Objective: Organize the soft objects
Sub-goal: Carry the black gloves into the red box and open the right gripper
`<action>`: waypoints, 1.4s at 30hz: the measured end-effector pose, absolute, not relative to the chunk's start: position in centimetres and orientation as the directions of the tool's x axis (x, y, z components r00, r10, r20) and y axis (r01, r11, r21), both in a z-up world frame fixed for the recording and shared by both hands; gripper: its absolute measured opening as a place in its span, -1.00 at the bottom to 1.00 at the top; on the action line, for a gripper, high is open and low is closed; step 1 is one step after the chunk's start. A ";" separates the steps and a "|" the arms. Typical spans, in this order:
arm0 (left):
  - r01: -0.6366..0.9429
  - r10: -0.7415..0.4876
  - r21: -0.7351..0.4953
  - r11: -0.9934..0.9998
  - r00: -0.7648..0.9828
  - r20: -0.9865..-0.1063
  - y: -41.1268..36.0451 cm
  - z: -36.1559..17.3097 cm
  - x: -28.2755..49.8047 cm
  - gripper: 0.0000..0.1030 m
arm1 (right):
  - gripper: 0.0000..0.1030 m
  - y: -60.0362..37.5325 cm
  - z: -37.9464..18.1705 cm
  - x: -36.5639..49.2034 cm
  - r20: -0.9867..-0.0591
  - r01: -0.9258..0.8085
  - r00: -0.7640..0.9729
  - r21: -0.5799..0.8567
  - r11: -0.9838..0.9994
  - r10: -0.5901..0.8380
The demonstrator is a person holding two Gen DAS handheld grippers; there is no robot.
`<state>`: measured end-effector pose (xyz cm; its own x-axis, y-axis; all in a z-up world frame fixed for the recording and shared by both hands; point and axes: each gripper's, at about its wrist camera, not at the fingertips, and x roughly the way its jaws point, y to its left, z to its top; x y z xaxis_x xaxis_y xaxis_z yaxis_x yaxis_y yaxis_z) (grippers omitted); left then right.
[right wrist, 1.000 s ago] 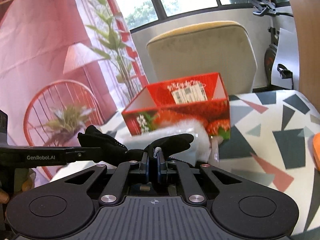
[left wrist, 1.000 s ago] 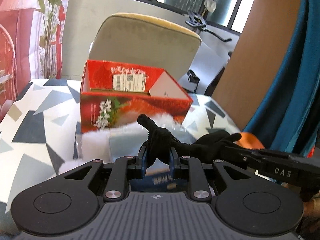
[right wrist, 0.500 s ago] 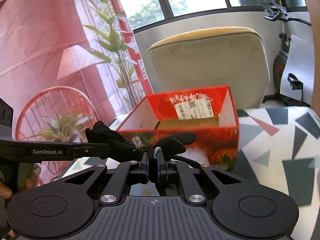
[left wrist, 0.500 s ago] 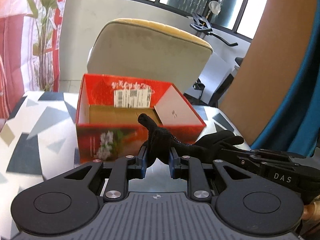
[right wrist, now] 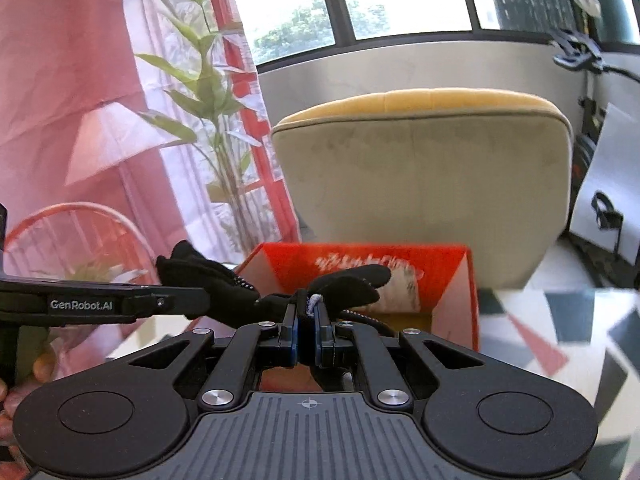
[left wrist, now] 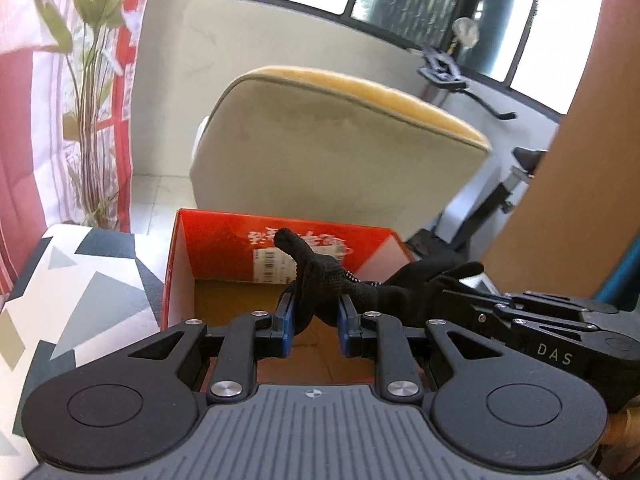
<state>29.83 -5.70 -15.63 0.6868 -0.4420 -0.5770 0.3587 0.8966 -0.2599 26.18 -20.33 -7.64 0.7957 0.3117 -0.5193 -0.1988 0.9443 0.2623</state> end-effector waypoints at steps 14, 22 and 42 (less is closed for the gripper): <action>0.318 -0.370 -0.231 0.920 0.504 -0.780 -7.1 -22.5 37.0 -0.52 | -0.87 -20.5 -15.5 35.0 -0.732 -0.150 0.626 0.224 0.963 0.268; 0.312 -0.335 -0.203 0.928 0.463 -0.821 -7.3 -23.0 37.1 -0.43 | -0.86 -20.9 -17.1 35.7 -0.788 -0.118 0.547 0.261 0.958 0.282; 0.302 -0.250 -0.056 0.952 0.654 -0.714 -4.0 -18.0 31.3 0.30 | 0.61 -19.4 -14.6 32.3 -0.770 -0.121 0.604 0.163 0.979 0.203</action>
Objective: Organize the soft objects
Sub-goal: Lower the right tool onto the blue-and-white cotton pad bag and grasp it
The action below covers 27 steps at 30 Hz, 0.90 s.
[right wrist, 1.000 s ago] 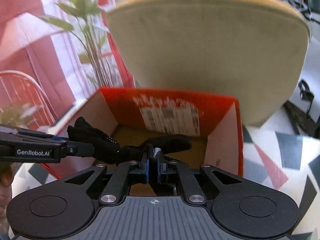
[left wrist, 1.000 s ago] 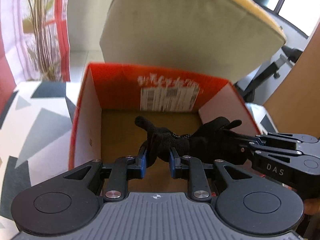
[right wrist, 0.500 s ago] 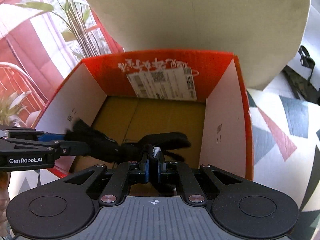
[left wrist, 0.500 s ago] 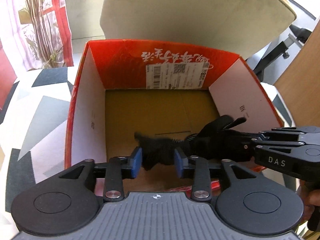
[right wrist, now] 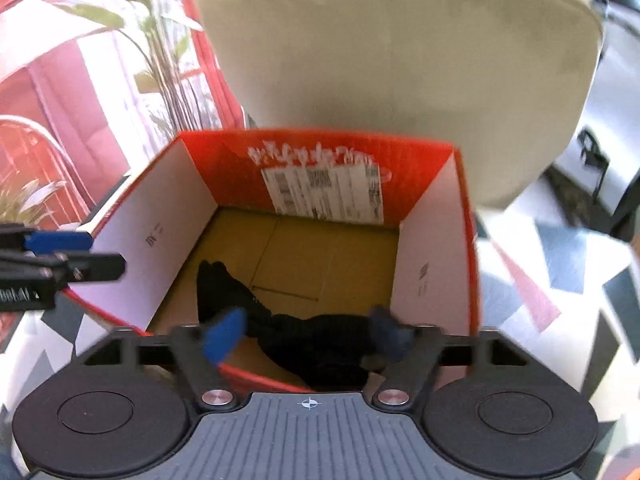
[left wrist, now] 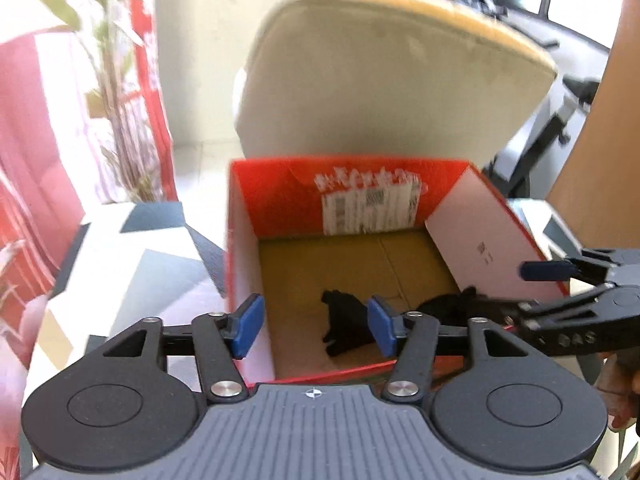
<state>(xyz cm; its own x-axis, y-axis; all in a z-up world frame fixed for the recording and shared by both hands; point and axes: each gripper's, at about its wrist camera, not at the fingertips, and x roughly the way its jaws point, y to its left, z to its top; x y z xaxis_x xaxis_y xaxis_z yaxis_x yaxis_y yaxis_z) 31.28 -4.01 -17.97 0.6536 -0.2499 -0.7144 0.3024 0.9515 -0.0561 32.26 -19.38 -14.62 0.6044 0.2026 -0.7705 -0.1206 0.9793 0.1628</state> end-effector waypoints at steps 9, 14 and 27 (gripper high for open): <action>0.193 -0.222 -0.118 0.974 0.716 -0.662 0.3 -17.3 25.0 1.00 | 0.99 -18.5 -12.1 25.7 -0.686 -0.135 0.694 0.173 0.976 0.218; 0.208 -0.228 -0.108 0.972 0.730 -0.645 1.2 -17.6 21.7 1.00 | 0.99 -18.5 -12.2 21.5 -0.618 -0.136 0.740 0.251 0.958 0.267; 0.220 -0.232 -0.102 0.970 0.717 -0.658 1.0 -20.1 16.0 1.00 | 0.99 -19.9 -15.1 13.0 -0.569 -0.056 0.787 0.320 0.946 0.239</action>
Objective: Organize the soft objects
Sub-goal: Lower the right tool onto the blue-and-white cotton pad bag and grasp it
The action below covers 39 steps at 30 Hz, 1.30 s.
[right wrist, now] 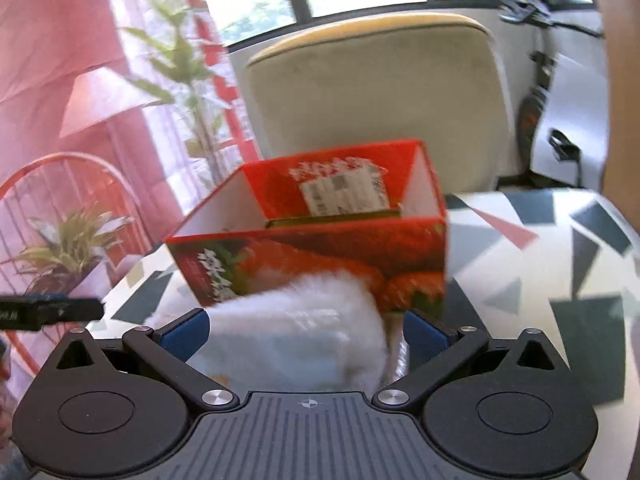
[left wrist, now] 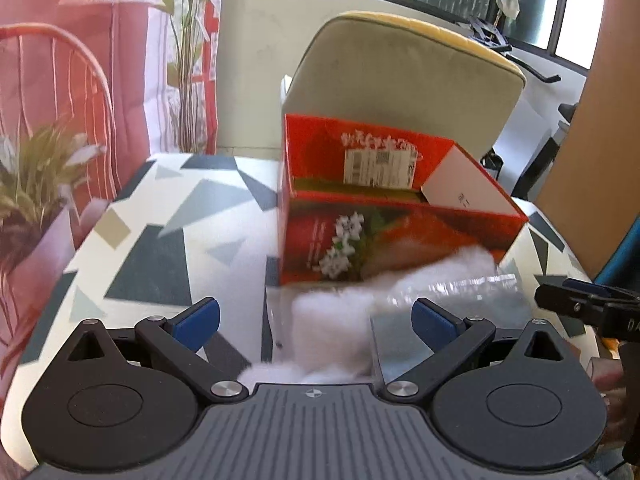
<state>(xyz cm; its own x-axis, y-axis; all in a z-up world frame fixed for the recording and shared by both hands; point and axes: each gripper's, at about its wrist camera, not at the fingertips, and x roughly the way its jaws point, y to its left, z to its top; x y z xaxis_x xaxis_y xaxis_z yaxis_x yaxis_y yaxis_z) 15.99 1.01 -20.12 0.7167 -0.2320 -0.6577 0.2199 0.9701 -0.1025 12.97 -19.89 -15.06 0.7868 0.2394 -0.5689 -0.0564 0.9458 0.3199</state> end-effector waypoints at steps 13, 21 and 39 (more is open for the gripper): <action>0.260 -0.283 -0.149 0.954 0.616 -0.735 -0.2 -23.1 14.9 0.88 | 0.99 -19.4 -17.4 9.6 -0.645 -0.034 0.730 0.294 0.955 0.225; 0.304 -0.341 -0.189 0.934 0.594 -0.729 -0.8 -23.2 14.6 0.67 | 0.99 -18.6 -17.5 9.9 -0.672 -0.061 0.699 0.285 0.957 0.245; 0.369 -0.439 -0.262 0.892 0.567 -0.697 -1.7 -22.2 14.2 0.07 | 0.36 -17.5 -17.2 9.4 -0.684 -0.144 0.653 0.310 0.940 0.326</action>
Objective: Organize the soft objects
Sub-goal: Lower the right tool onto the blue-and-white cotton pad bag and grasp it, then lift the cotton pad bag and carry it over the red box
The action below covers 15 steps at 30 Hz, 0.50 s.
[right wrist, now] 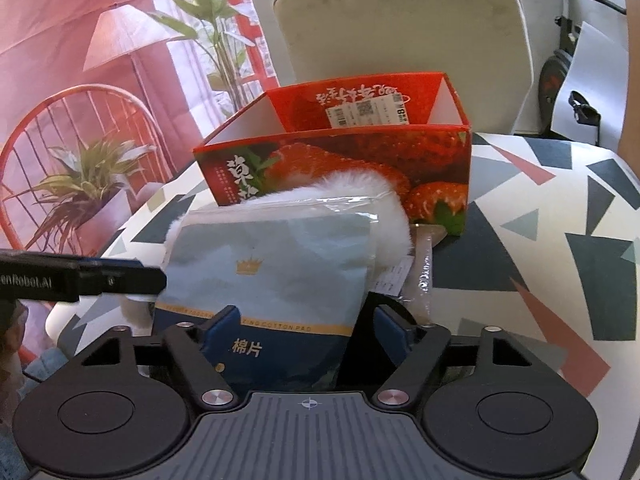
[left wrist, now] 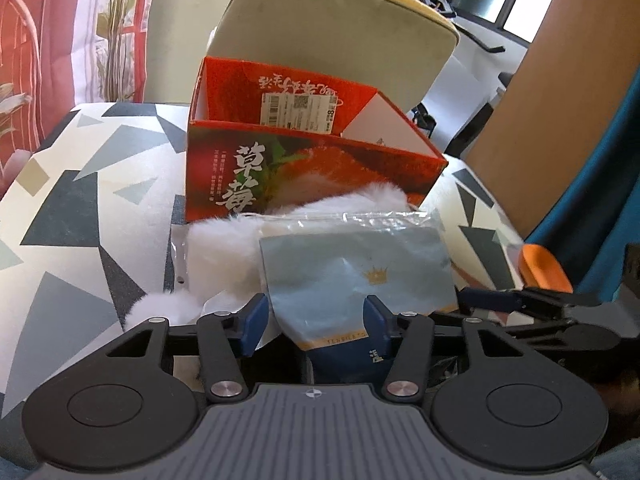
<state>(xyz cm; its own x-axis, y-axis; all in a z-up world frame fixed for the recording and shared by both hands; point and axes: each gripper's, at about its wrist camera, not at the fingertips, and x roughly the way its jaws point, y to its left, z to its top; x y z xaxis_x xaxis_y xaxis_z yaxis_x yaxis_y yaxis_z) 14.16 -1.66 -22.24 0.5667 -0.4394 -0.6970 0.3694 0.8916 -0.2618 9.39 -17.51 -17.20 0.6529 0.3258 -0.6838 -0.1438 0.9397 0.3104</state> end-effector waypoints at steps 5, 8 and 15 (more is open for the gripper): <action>0.400 -0.458 -0.272 0.875 0.507 -0.730 -2.5 -23.0 14.4 0.07 | 0.30 -17.4 -17.5 9.5 -0.693 -0.155 0.630 0.329 0.931 0.350; 0.410 -0.471 -0.289 0.865 0.466 -0.749 -3.0 -23.7 14.6 0.07 | 0.28 -17.4 -17.7 9.5 -0.700 -0.157 0.617 0.338 0.928 0.360; 0.380 -0.477 -0.338 0.861 0.378 -0.793 -3.6 -25.9 16.0 0.07 | 0.22 -17.4 -18.7 10.0 -0.718 -0.151 0.568 0.389 0.909 0.402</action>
